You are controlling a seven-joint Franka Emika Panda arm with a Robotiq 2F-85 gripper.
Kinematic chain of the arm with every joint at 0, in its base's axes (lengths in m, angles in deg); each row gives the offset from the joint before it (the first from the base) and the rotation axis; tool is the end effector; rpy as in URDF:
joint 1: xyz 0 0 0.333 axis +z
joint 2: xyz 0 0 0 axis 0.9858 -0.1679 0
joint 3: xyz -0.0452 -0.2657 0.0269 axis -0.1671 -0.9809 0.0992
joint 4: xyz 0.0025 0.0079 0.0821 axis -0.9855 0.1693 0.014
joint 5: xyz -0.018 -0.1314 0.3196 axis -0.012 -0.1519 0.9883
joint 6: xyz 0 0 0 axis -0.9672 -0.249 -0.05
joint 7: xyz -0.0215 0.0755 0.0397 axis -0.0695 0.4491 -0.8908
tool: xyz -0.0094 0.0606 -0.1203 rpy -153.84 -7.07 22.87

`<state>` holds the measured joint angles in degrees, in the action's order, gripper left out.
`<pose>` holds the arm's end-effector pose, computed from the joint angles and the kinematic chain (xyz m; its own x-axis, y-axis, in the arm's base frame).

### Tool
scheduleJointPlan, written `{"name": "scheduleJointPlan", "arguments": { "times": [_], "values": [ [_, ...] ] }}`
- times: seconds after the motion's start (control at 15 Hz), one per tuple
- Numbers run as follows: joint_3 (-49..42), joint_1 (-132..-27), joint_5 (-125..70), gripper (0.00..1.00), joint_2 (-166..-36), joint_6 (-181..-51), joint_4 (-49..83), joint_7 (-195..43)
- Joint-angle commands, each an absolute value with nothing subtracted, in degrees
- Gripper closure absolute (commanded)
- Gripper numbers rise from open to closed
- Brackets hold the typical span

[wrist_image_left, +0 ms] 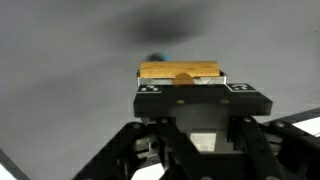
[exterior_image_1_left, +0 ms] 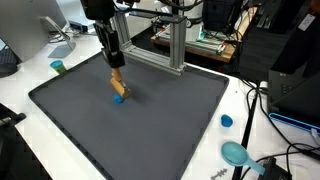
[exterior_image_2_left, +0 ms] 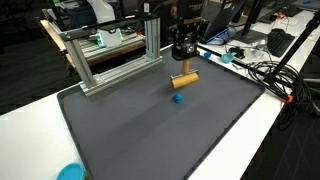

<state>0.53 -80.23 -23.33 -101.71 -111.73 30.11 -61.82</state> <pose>0.5906 -0.0008 0.3295 0.9347 -0.3365 0.1144 -0.3323 -0.9416 -0.0547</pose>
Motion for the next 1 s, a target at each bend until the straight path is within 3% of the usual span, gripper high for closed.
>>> {"name": "scheduleJointPlan", "arguments": {
  "times": [0.0, 0.53, 0.6, 0.73, 0.8, 0.93],
  "values": [
    [-0.94, -79.32, -24.77, 0.78, -102.35, -113.75, 30.64, -61.51],
    [-0.88, -80.80, -27.35, 0.78, -102.46, -115.86, 32.09, -72.31],
    [-1.73, -79.88, -28.21, 0.53, -103.84, -114.72, 30.96, -68.97],
    [-1.63, -80.02, -28.13, 0.53, -103.82, -114.78, 30.96, -70.67],
    [-1.63, -80.03, -28.22, 0.78, -104.15, -116.03, 30.89, -70.92],
    [-1.52, -80.03, -27.96, 0.78, -104.65, -116.70, 30.77, -71.00]
  ]
}}
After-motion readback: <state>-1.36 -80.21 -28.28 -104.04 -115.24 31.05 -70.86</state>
